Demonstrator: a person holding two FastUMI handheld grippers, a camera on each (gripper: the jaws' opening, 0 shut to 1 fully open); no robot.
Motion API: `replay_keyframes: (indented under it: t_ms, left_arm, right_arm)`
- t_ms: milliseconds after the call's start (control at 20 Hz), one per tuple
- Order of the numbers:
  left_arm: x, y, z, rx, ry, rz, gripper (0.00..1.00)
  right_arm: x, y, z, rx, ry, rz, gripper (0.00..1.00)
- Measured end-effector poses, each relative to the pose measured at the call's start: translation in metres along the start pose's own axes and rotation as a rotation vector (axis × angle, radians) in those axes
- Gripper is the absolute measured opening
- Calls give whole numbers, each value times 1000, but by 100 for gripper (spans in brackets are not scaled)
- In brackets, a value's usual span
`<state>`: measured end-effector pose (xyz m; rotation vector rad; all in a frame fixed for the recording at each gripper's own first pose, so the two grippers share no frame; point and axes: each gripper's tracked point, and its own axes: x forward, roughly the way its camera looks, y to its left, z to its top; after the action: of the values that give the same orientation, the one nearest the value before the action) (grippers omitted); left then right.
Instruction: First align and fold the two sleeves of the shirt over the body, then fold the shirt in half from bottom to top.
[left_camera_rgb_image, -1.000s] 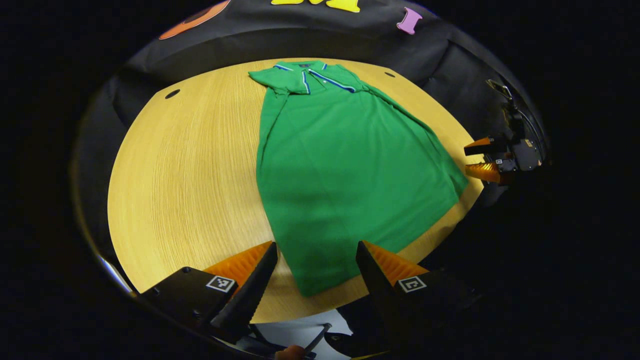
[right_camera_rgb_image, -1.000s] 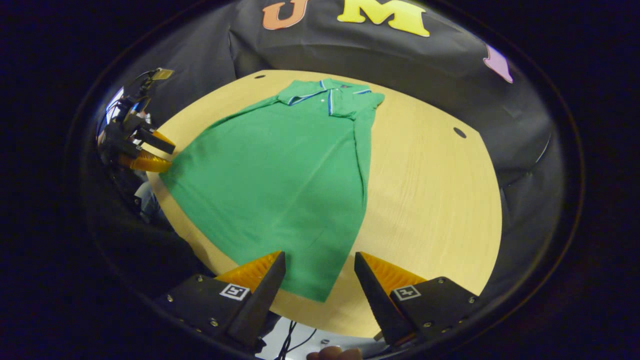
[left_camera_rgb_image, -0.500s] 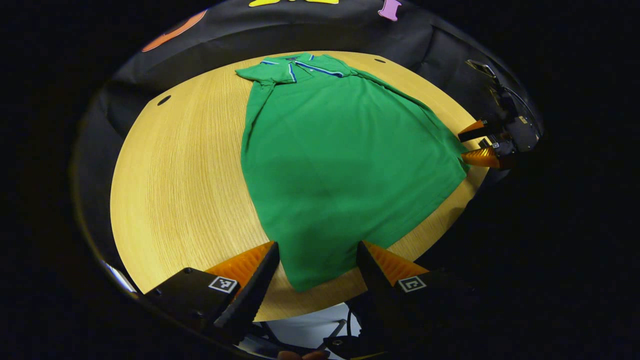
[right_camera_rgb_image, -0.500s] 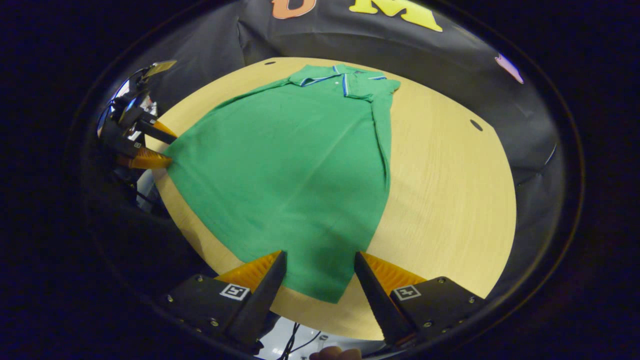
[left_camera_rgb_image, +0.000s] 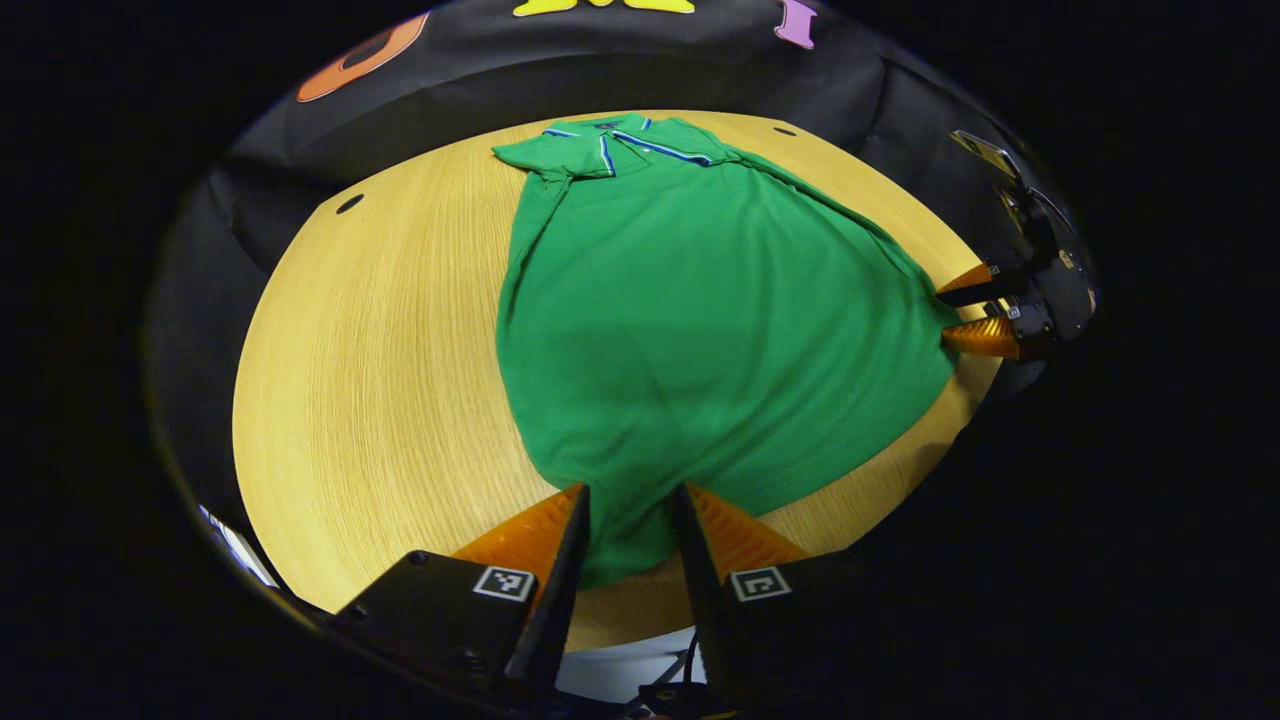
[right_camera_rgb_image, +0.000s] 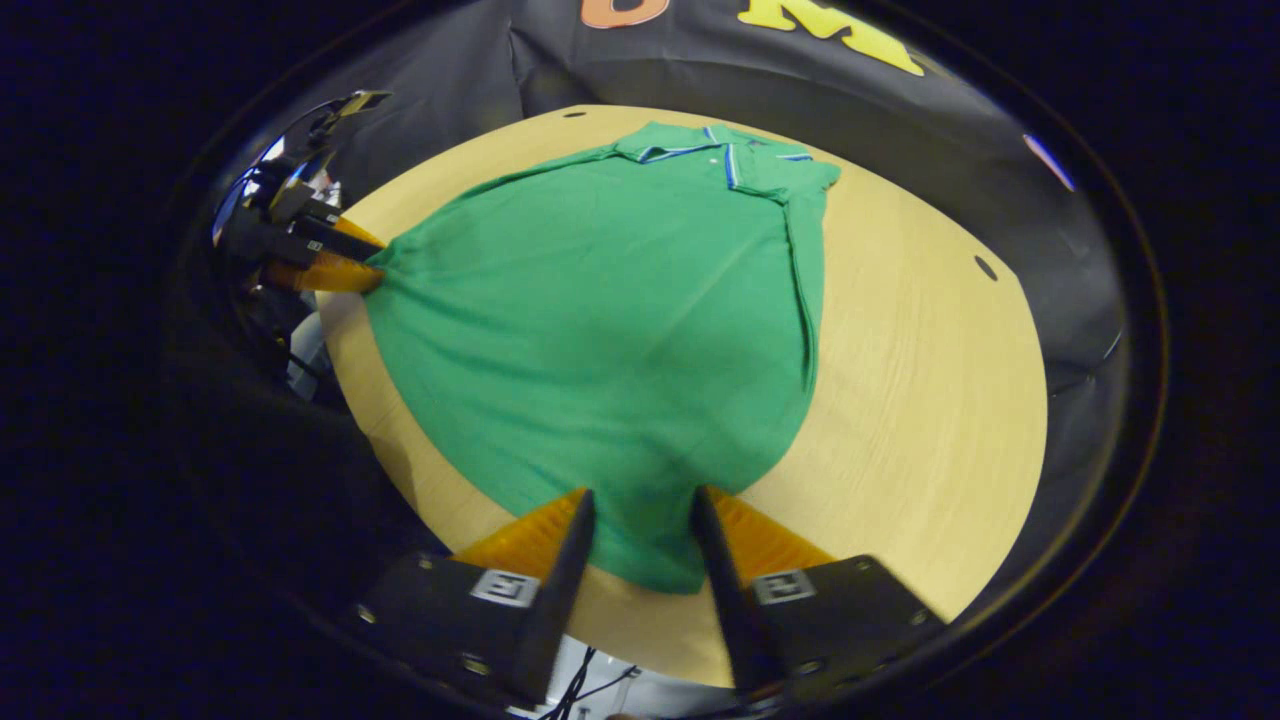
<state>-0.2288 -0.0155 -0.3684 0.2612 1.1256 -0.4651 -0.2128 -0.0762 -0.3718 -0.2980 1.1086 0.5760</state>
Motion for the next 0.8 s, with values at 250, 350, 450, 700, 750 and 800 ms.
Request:
replay_keyframes:
  t_ms: [250, 350, 450, 700, 750, 800]
  left_arm:
    - [3, -13, 8, -9, 11, -62, 11]
    - [5, -14, 14, -69, 11, -104, 6]
    - [2, -9, 20, -120, -3, -123, 4]
    - [-16, 2, 42, -96, -65, -112, 4]
    - [-19, 2, 50, -88, -82, -114, 4]
    - [-22, 2, 58, -80, -100, -117, 4]
  right_arm:
    - [0, -2, 14, 93, -3, 32, 6]
    - [-2, 0, 12, 168, 6, 61, 1]
    - [-5, 0, 18, 211, -8, 82, 1]
    - [-27, 0, 46, 266, -77, 124, 1]
    - [-32, 0, 53, 275, -93, 132, 1]
    - [-35, -1, 59, 285, -107, 139, 1]
